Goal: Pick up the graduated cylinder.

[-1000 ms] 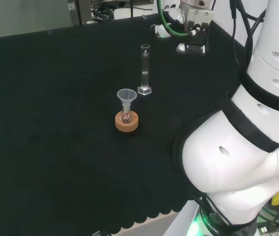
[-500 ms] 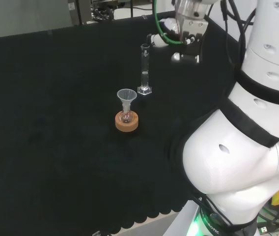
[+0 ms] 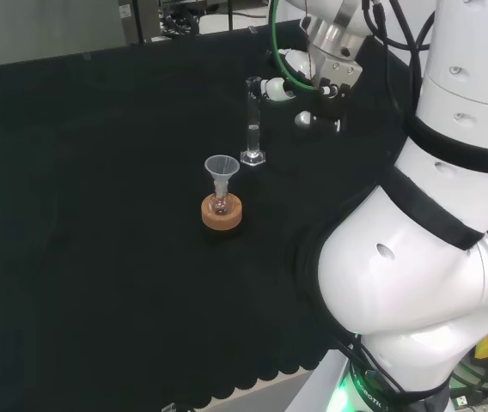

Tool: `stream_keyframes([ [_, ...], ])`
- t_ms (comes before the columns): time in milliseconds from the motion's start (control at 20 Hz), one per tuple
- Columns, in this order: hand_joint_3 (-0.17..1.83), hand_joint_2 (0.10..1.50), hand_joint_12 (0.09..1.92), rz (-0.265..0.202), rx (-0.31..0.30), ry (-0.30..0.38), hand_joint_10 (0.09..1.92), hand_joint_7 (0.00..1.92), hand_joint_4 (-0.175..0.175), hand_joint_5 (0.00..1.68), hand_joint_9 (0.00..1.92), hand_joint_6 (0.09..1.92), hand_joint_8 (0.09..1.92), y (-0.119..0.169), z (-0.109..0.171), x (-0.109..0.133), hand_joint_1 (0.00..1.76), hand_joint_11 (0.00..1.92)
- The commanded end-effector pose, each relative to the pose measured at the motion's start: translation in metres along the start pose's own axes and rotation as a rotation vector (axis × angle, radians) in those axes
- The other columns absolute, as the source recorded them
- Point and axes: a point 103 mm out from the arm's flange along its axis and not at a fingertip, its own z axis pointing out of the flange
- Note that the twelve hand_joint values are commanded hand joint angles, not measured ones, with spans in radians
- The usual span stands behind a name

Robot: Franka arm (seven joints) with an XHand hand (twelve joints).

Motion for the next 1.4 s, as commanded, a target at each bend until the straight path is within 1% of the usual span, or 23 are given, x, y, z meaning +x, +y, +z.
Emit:
stream_keyframes([
  [50, -0.13, 1.14, 1.38, -0.054, 0.016, 0.105, 0.67, 0.13, -0.061, 0.35, 0.35, 0.09, 0.66, -0.002, 0.031, -0.022, 0.6, 0.16],
  [150, -0.13, 1.13, 1.37, -0.058, 0.018, 0.134, 0.67, 0.11, -0.058, 0.33, 0.34, 0.09, 0.66, 0.0, 0.035, -0.026, 0.61, 0.15],
  [250, -0.14, 1.13, 1.37, -0.074, 0.008, 0.163, 0.67, 0.1, -0.057, 0.31, 0.34, 0.09, 0.65, 0.002, 0.038, -0.029, 0.62, 0.15],
  [400, -0.15, 1.12, 1.37, -0.089, -0.022, 0.247, 0.66, 0.11, -0.058, 0.32, 0.34, 0.09, 0.65, 0.006, 0.043, -0.035, 0.65, 0.15],
  [450, -0.15, 1.12, 1.37, -0.099, -0.024, 0.258, 0.66, 0.12, -0.058, 0.33, 0.34, 0.09, 0.66, 0.008, 0.044, -0.036, 0.66, 0.15],
  [500, -0.16, 1.12, 1.37, -0.128, -0.004, 0.243, 0.66, 0.13, -0.059, 0.33, 0.35, 0.09, 0.66, 0.009, 0.046, -0.035, 0.68, 0.15],
  [550, -0.17, 1.11, 1.37, -0.14, -0.001, 0.24, 0.66, 0.14, -0.06, 0.34, 0.35, 0.09, 0.66, 0.012, 0.048, -0.033, 0.69, 0.15],
  [650, -0.17, 1.1, 1.37, -0.148, -0.009, 0.267, 0.67, 0.17, -0.061, 0.36, 0.37, 0.09, 0.67, 0.016, 0.051, -0.034, 0.73, 0.15],
  [800, -0.17, 1.09, 1.37, -0.177, 0.008, 0.308, 0.66, 0.19, -0.062, 0.36, 0.39, 0.09, 0.67, 0.022, 0.057, -0.035, 0.77, 0.15],
  [900, -0.17, 1.09, 1.37, -0.188, 0.006, 0.349, 0.66, 0.18, -0.063, 0.36, 0.4, 0.09, 0.67, 0.025, 0.06, -0.037, 0.8, 0.14],
  [1000, -0.17, 1.08, 1.37, -0.217, 0.005, 0.374, 0.66, 0.2, -0.064, 0.36, 0.41, 0.09, 0.67, 0.028, 0.064, -0.037, 0.84, 0.15],
  [1150, -0.17, 1.07, 1.37, -0.243, -0.005, 0.428, 0.66, 0.24, -0.065, 0.37, 0.45, 0.09, 0.68, 0.033, 0.069, -0.041, 0.89, 0.17],
  [1200, -0.17, 1.06, 1.36, -0.254, -0.006, 0.434, 0.65, 0.25, -0.065, 0.38, 0.46, 0.09, 0.68, 0.034, 0.069, -0.041, 0.9, 0.18],
  [1300, -0.17, 1.06, 1.35, -0.277, 0.015, 0.433, 0.63, 0.26, -0.064, 0.39, 0.47, 0.09, 0.67, 0.037, 0.071, -0.04, 0.92, 0.2],
  [1400, -0.17, 1.06, 1.35, -0.283, 0.016, 0.455, 0.63, 0.26, -0.061, 0.41, 0.48, 0.09, 0.67, 0.04, 0.073, -0.041, 0.94, 0.2],
])
